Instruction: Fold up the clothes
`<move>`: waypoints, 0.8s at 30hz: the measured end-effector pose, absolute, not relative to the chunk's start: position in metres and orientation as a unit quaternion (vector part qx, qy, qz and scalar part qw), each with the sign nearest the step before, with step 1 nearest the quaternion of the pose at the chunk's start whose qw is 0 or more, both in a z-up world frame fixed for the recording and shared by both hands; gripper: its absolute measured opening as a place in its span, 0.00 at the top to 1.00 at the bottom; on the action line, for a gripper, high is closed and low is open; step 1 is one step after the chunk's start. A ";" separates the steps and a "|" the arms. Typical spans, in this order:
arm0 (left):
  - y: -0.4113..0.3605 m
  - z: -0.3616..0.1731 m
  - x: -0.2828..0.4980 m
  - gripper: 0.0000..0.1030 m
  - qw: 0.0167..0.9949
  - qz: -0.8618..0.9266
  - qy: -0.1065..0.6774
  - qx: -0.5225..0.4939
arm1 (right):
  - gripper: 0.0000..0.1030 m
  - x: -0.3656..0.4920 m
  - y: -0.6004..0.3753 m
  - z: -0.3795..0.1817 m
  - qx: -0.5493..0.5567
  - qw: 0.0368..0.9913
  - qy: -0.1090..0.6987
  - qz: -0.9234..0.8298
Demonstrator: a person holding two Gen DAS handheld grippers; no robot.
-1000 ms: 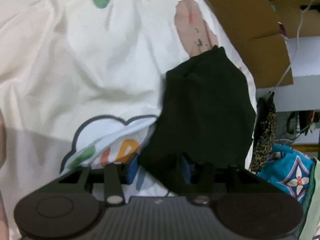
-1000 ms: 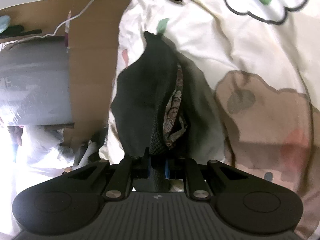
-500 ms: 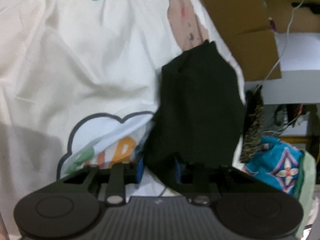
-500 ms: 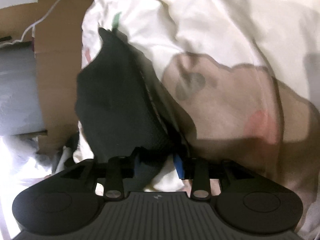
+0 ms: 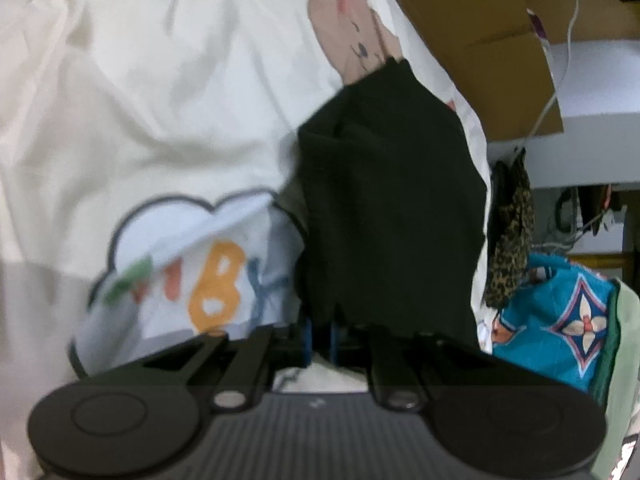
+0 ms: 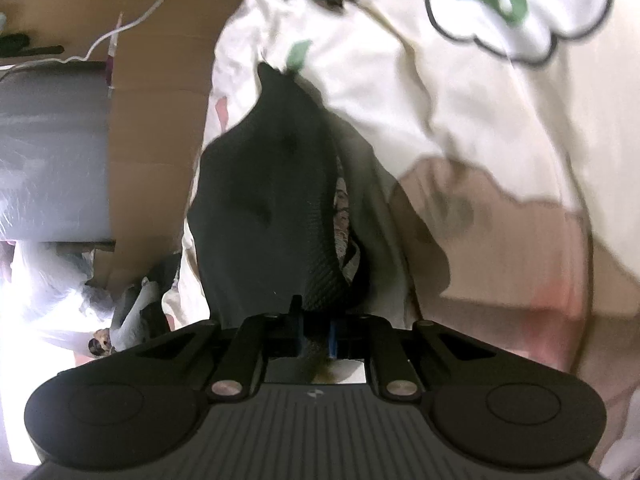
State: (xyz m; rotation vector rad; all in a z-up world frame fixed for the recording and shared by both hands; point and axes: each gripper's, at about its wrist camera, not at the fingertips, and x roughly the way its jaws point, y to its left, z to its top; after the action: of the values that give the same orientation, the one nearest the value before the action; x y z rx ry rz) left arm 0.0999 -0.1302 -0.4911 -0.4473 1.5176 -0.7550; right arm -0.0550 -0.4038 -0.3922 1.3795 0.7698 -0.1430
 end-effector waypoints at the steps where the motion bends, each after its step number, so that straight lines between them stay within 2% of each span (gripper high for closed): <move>1: -0.140 -0.492 0.094 0.92 0.638 -0.334 0.667 -0.189 | 0.91 -0.056 -0.408 -0.391 0.619 0.702 0.344 -0.068; 16: -0.328 -0.531 -0.016 0.92 0.611 -0.397 0.676 -0.112 | 0.91 -0.036 -0.462 -0.365 0.560 0.747 0.343 -0.099; 24: -0.443 -0.565 -0.059 0.92 0.587 -0.414 0.687 -0.112 | 0.91 -0.014 -0.479 -0.352 0.519 0.775 0.347 -0.103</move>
State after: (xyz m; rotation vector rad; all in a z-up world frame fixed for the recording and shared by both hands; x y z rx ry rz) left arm -0.0593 -0.4428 -0.5648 -0.2602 1.6011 -0.9652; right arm -0.0139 -0.4786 -0.3520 1.1231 0.7512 -0.2235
